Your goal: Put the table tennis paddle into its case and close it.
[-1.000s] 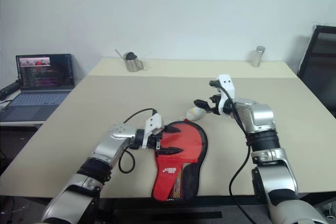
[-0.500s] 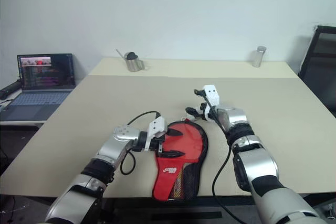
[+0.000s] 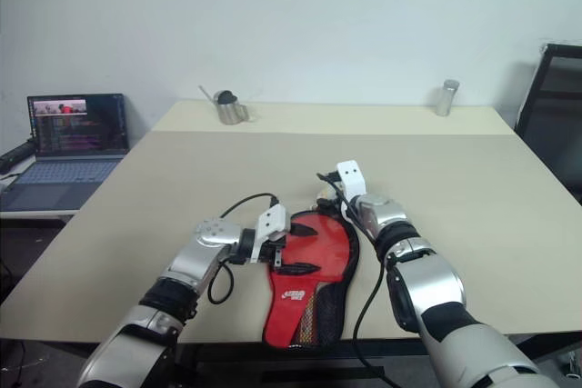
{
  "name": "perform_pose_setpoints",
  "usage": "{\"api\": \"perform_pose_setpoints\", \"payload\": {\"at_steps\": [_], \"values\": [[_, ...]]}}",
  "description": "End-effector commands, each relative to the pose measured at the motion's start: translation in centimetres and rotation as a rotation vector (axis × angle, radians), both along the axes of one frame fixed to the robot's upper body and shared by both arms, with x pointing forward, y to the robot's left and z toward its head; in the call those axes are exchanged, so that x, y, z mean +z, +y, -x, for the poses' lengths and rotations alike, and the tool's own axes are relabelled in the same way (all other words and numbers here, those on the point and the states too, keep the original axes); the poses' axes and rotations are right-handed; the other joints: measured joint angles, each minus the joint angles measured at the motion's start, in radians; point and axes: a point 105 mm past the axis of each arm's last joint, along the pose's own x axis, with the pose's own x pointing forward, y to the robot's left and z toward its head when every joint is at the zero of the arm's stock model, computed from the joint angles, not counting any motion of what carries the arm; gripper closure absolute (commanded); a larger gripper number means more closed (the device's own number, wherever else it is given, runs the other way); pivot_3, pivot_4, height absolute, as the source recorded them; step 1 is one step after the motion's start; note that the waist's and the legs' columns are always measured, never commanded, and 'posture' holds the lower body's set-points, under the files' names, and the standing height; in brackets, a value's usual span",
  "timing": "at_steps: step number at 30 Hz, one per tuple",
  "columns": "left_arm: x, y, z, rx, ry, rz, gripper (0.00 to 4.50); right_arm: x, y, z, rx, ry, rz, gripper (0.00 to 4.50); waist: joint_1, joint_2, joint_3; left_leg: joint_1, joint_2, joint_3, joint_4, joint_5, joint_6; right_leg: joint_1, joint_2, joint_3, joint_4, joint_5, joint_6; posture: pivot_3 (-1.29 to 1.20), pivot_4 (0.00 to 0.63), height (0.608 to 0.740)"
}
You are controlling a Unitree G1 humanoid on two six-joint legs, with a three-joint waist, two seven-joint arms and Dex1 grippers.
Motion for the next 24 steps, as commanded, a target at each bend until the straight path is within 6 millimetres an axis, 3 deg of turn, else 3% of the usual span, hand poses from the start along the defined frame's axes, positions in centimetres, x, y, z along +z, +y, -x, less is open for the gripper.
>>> {"api": "perform_pose_setpoints", "payload": {"at_steps": [1, 4, 7, 13, 17, 21, 24], "values": [[0.7, -0.3, -0.2, -0.013, -0.045, 0.000, 0.00, 1.7, 0.6, -0.3, 0.007, -0.038, -0.034, 2.68, 0.000, 0.000, 0.000, 0.000, 0.000, 0.000, 0.000, 0.000, 0.000, 0.000, 0.000, 0.000, 0.000, 0.000, 0.000, 0.00, 0.150, 0.740], [0.8, -0.4, -0.5, -0.012, -0.050, 0.001, 0.00, 1.4, 0.4, -0.3, -0.003, -0.026, -0.039, 3.65, 0.000, 0.000, 0.000, 0.000, 0.000, 0.000, 0.000, 0.000, 0.000, 0.000, 0.000, 0.000, 0.000, 0.000, 0.000, 0.00, 0.150, 0.740], [0.3, -0.4, -0.9, 0.011, -0.041, -0.006, 0.00, 1.1, 0.3, -0.3, -0.006, -0.020, -0.037, 4.18, 0.001, 0.000, 0.000, 0.000, 0.000, 0.000, 0.000, 0.000, 0.000, 0.000, 0.000, 0.000, 0.000, 0.000, 0.000, 0.00, 0.150, 0.740], [-3.4, 0.6, -1.3, 0.063, 0.049, -0.111, 0.00, 1.3, 0.8, -0.1, 0.015, -0.025, -0.038, 4.25, 0.000, 0.000, -0.001, 0.001, 0.000, 0.000, 0.000, 0.000, 0.000, 0.001, 0.000, 0.000, 0.001, 0.000, 0.000, 0.00, 0.150, 0.740], [-4.5, 0.9, -1.2, 0.061, 0.081, -0.144, 0.00, 1.8, 1.3, -0.1, 0.032, -0.040, -0.040, 4.25, 0.000, 0.000, -0.002, 0.004, 0.000, 0.001, 0.000, 0.000, 0.000, 0.003, 0.000, 0.000, 0.001, 0.000, 0.000, 0.00, 0.150, 0.740], [-5.8, 1.2, -0.7, 0.037, 0.110, -0.194, 0.00, 3.2, 1.3, -0.3, 0.044, -0.075, -0.056, 4.25, 0.000, 0.001, -0.003, 0.013, 0.000, 0.001, 0.000, 0.000, 0.000, 0.012, 0.000, 0.000, 0.001, 0.000, 0.000, 0.00, 0.150, 0.740], [-6.1, 1.2, -0.4, 0.026, 0.124, -0.196, 0.00, 4.7, 0.1, -0.7, 0.020, -0.106, -0.067, 4.25, -0.001, 0.001, -0.004, 0.020, 0.000, 0.000, -0.002, 0.000, 0.000, 0.020, 0.000, 0.000, -0.001, 0.000, 0.000, 0.00, 0.150, 0.740]]}}
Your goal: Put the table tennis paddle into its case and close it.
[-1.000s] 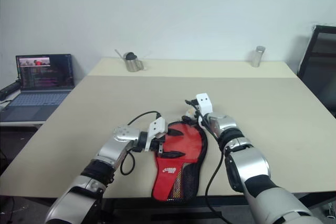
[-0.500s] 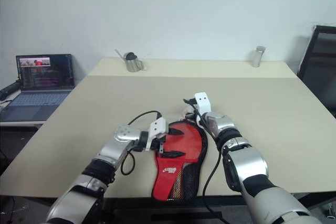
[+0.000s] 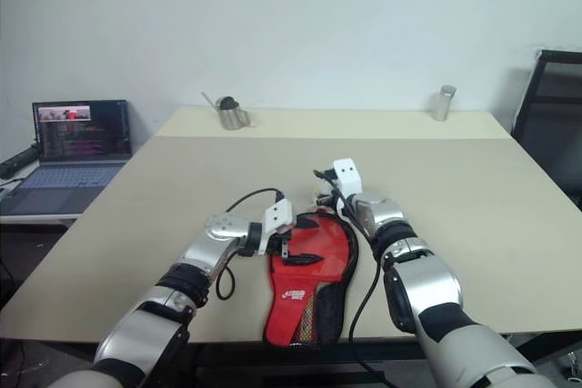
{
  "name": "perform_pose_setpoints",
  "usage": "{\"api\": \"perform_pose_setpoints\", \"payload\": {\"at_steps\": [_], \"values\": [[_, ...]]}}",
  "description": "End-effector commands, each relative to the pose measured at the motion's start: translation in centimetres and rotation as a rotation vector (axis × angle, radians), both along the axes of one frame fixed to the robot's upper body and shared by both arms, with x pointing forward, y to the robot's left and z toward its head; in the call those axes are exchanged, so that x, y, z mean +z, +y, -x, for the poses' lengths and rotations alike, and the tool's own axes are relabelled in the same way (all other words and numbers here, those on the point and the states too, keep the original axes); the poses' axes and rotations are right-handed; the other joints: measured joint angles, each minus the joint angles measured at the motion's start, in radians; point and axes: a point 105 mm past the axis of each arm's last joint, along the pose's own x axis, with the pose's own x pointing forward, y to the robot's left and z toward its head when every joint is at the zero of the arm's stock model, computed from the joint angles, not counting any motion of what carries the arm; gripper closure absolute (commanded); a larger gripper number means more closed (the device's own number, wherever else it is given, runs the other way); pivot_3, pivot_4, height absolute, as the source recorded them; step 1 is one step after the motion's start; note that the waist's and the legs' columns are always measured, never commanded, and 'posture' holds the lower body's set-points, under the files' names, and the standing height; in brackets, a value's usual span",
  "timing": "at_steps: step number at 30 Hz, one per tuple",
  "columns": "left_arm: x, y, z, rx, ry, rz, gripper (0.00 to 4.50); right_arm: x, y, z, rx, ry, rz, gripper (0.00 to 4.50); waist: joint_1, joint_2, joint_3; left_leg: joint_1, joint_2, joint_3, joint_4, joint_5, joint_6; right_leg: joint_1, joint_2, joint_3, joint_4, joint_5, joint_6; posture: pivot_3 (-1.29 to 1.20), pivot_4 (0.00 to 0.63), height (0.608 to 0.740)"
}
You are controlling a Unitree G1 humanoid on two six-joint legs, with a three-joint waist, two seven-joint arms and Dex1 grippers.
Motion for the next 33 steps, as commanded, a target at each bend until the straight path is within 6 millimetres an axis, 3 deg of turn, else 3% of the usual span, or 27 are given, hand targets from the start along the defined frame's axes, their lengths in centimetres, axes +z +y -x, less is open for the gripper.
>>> {"api": "perform_pose_setpoints", "payload": {"at_steps": [1, 6, 16, 28, 33], "values": [[-5.0, 1.3, 1.8, -0.012, 0.140, -0.157, 0.00, 3.6, -1.1, -0.8, -0.020, -0.089, -0.031, 4.25, 0.000, 0.000, 0.000, 0.000, 0.000, 0.000, 0.000, 0.000, 0.000, 0.000, 0.000, 0.000, 0.000, 0.000, 0.000, 0.00, 0.150, 0.740], [-5.3, 1.2, 2.0, -0.014, 0.169, -0.133, 0.00, 5.0, -3.8, -1.0, -0.069, -0.126, -0.006, 4.25, 0.002, 0.000, -0.001, 0.000, 0.000, 0.000, 0.000, 0.000, 0.000, 0.000, 0.000, 0.000, 0.000, 0.000, 0.000, 0.00, 0.150, 0.740], [-5.7, 0.9, 2.1, -0.010, 0.189, -0.119, 0.00, 3.4, -7.1, 1.5, -0.085, -0.114, 0.110, 4.26, 0.004, 0.005, -0.005, -0.003, 0.000, -0.001, 0.000, 0.000, 0.001, 0.000, 0.000, -0.001, -0.004, 0.000, 0.000, 0.00, 0.150, 0.740], [-5.4, 0.3, 1.6, 0.005, 0.179, -0.101, 0.00, 3.5, -12.6, 8.8, -0.106, -0.057, 0.194, 4.26, 0.012, 0.011, -0.011, -0.005, 0.000, -0.006, -0.001, -0.002, 0.003, 0.004, 0.000, -0.006, -0.014, 0.000, 0.001, 0.00, 0.150, 0.740], [-5.2, 0.0, 1.4, 0.008, 0.177, -0.093, 0.00, 3.1, -12.8, 12.8, -0.041, 0.036, 0.172, 4.26, 0.021, 0.012, -0.011, -0.005, -0.001, -0.008, -0.001, -0.002, 0.003, 0.007, 0.000, -0.008, -0.015, 0.000, 0.001, 0.00, 0.150, 0.740]]}}
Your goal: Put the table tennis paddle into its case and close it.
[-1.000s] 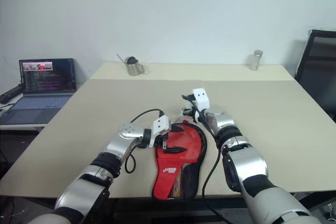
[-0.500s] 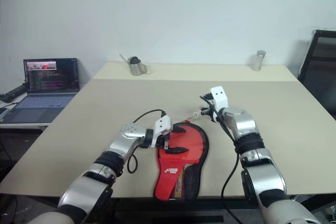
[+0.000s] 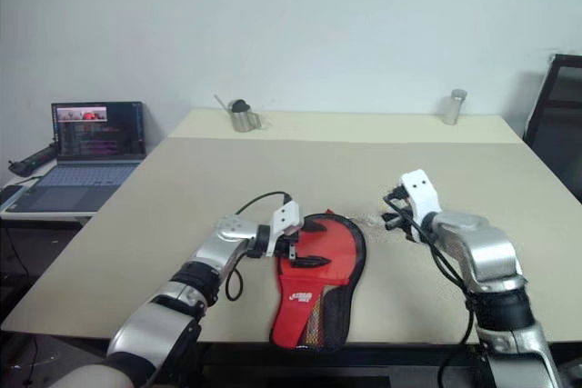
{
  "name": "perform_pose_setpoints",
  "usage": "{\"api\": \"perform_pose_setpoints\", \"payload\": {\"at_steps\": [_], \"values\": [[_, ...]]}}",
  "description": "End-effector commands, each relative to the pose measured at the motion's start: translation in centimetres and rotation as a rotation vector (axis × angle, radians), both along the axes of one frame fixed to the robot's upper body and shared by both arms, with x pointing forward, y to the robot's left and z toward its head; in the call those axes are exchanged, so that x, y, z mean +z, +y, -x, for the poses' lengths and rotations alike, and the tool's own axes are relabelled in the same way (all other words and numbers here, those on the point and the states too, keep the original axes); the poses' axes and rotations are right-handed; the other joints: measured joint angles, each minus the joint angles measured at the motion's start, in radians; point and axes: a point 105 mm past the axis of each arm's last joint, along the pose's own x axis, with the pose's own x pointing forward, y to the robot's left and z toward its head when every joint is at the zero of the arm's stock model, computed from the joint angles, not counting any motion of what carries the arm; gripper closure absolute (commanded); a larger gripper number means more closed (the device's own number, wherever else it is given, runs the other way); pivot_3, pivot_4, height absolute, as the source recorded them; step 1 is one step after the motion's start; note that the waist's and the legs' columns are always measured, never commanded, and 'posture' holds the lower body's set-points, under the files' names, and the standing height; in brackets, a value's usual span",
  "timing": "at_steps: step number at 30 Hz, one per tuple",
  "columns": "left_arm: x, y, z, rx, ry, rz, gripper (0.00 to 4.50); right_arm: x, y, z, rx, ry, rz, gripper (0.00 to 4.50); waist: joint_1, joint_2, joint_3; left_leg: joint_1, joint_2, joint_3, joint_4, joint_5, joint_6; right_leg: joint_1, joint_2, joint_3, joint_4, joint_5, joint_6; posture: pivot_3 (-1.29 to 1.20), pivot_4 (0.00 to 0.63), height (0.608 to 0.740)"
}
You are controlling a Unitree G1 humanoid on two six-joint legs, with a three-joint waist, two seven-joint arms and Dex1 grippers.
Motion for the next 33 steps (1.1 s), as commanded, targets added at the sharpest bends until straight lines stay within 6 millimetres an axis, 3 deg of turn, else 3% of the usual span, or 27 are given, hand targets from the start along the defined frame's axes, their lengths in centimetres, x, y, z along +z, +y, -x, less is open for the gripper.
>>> {"api": "perform_pose_setpoints", "payload": {"at_steps": [1, 6, 12, 26, 33], "values": [[-4.5, 1.4, 1.5, 0.018, 0.123, -0.128, 0.00, 1.2, 0.0, 3.5, 0.073, 0.021, -0.020, 4.26, 0.009, 0.000, 0.000, 0.000, 0.000, -0.001, 0.000, 0.000, 0.000, 0.000, 0.000, -0.001, 0.000, 0.000, 0.000, 0.00, 0.150, 0.740], [-4.4, 1.1, 1.3, 0.015, 0.114, -0.130, 0.00, -0.6, 0.5, 8.4, 0.190, 0.162, -0.016, 4.26, 0.020, 0.000, 0.000, 0.000, 0.000, -0.002, 0.000, 0.000, 0.000, 0.001, 0.000, -0.002, -0.002, 0.000, 0.001, 0.00, 0.150, 0.740], [-4.2, 0.7, 1.2, 0.003, 0.104, -0.134, 0.00, -2.5, 0.8, 12.3, 0.274, 0.262, 0.004, 4.26, 0.020, -0.001, -0.001, 0.000, 0.000, -0.002, 0.000, 0.000, 0.000, 0.003, 0.000, -0.003, -0.003, -0.004, 0.006, 0.00, 0.150, 0.740], [-4.2, 0.0, 1.3, -0.014, 0.092, -0.136, 0.00, -4.2, 3.4, 19.8, 0.535, 0.423, -0.053, 4.27, 0.026, -0.001, -0.001, -0.001, 0.000, -0.015, -0.001, -0.001, 0.000, 0.012, -0.001, -0.017, -0.019, -0.003, 0.008, 0.00, 0.150, 0.740], [-4.2, -0.2, 1.2, -0.012, 0.085, -0.133, 0.00, -4.5, 3.8, 22.3, 0.630, 0.500, -0.081, 4.27, 0.026, -0.001, -0.002, 0.000, 0.000, -0.017, -0.001, -0.001, 0.000, 0.013, -0.001, -0.018, -0.020, -0.003, 0.008, 0.00, 0.150, 0.740]]}}
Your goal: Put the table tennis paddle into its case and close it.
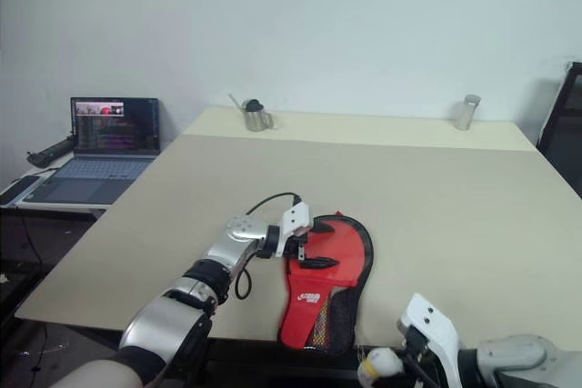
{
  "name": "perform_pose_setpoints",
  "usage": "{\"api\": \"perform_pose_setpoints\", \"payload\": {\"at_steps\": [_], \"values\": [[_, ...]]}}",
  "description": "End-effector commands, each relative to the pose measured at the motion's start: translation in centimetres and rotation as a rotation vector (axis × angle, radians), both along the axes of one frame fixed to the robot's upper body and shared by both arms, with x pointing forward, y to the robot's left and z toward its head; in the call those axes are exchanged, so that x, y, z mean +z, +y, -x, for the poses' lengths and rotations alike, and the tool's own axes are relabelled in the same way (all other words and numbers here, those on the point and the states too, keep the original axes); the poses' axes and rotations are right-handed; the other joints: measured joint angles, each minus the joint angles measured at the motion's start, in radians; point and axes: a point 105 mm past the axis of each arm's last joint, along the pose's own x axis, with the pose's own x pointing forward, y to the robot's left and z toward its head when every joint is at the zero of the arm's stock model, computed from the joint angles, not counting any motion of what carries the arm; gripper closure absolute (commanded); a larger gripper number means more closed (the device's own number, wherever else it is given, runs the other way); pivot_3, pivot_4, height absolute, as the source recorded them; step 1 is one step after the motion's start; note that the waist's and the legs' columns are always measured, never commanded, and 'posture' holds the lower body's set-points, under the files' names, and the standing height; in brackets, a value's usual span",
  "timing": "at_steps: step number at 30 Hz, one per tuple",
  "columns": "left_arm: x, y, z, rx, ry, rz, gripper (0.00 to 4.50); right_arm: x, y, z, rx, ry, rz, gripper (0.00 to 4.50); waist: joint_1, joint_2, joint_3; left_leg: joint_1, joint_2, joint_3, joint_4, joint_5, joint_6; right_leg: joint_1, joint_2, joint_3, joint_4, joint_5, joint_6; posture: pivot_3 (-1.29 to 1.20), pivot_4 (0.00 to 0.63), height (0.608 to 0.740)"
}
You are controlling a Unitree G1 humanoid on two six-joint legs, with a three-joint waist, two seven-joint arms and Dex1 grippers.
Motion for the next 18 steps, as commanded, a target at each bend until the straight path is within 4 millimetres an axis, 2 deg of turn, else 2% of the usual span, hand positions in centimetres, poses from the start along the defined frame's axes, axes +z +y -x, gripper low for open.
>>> {"api": "perform_pose_setpoints", "payload": {"at_steps": [1, 5, 11, 18], "values": [[-4.05, 1.24, 1.28, 0.013, 0.094, -0.130, 0.00, 0.48, 0.77, 1.77, 0.100, 0.024, -0.035, 4.27, 0.000, 0.000, 0.000, 0.000, 0.000, 0.000, 0.000, 0.000, 0.000, 0.000, 0.000, 0.000, -0.001, 0.000, 0.000, 0.00, 0.150, 0.740], [-4.03, 1.18, 1.28, 0.011, 0.091, -0.129, 0.00, 0.46, 0.92, 2.36, 0.112, 0.031, -0.046, 4.27, 0.001, -0.001, 0.000, 0.000, 0.000, -0.001, 0.000, 0.000, 0.000, 0.000, 0.000, -0.001, -0.002, 0.000, 0.000, 0.00, 0.150, 0.740], [-3.94, 1.12, 1.23, 0.008, 0.082, -0.130, 0.00, 0.16, 1.01, 1.86, 0.078, -0.014, -0.022, 4.27, 0.003, -0.002, 0.000, 0.000, 0.000, -0.001, 0.000, 0.000, 0.000, 0.000, 0.000, -0.001, -0.002, 0.000, 0.000, 0.00, 0.150, 0.740], [-3.93, 1.17, 1.22, 0.010, 0.079, -0.128, 0.00, 0.96, 0.87, 1.42, 0.090, -0.054, -0.024, 2.01, 0.003, -0.002, 0.000, 0.000, 0.000, -0.001, 0.000, 0.000, 0.000, 0.000, 0.000, -0.001, -0.003, 0.000, 0.000, 0.00, 0.150, 0.740]]}}
